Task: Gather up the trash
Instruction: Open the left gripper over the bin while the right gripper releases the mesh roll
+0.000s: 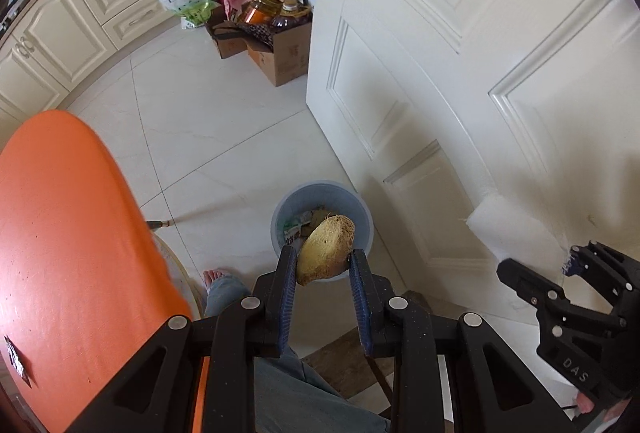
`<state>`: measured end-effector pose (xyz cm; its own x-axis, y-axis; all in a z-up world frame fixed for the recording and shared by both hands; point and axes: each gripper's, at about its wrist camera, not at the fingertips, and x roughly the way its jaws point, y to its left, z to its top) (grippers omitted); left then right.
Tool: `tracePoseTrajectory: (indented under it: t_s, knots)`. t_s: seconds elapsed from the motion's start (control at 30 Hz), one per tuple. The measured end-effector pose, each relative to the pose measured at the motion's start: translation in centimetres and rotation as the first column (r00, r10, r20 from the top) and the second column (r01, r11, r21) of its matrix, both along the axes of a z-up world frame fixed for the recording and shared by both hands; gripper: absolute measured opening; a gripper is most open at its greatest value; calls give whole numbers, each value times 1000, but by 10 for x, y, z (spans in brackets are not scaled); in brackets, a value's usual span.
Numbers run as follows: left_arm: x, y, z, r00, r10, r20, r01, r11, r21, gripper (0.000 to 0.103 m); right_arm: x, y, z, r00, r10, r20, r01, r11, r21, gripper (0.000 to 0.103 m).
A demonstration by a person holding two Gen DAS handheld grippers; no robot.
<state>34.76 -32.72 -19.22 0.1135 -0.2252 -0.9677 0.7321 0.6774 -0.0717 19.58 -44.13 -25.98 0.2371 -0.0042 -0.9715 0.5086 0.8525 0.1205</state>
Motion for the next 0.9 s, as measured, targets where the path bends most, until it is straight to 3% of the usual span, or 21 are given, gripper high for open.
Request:
tracePoseTrajectory:
  t_s: [0.1, 0.2, 0.47, 0.9]
  knots:
    - [-1, -19, -9, 1000, -14, -11, 14, 1000, 11, 25, -5, -1, -5, 1000, -4, -24, 4, 1000, -12, 37]
    - [2, -30, -20, 999, -16, -28, 17, 999, 42, 34, -5, -3, -8, 1000, -9, -26, 9, 1000, 4, 37]
    - [13, -20, -19, 1000, 10, -8, -10, 999, 54, 50, 6, 1, -19, 1000, 13, -25, -12, 999, 34, 37]
    - [18, 21, -7, 998, 61, 16, -62, 997, 44, 51, 54, 32, -35, 997, 79, -26, -77, 993, 88, 37]
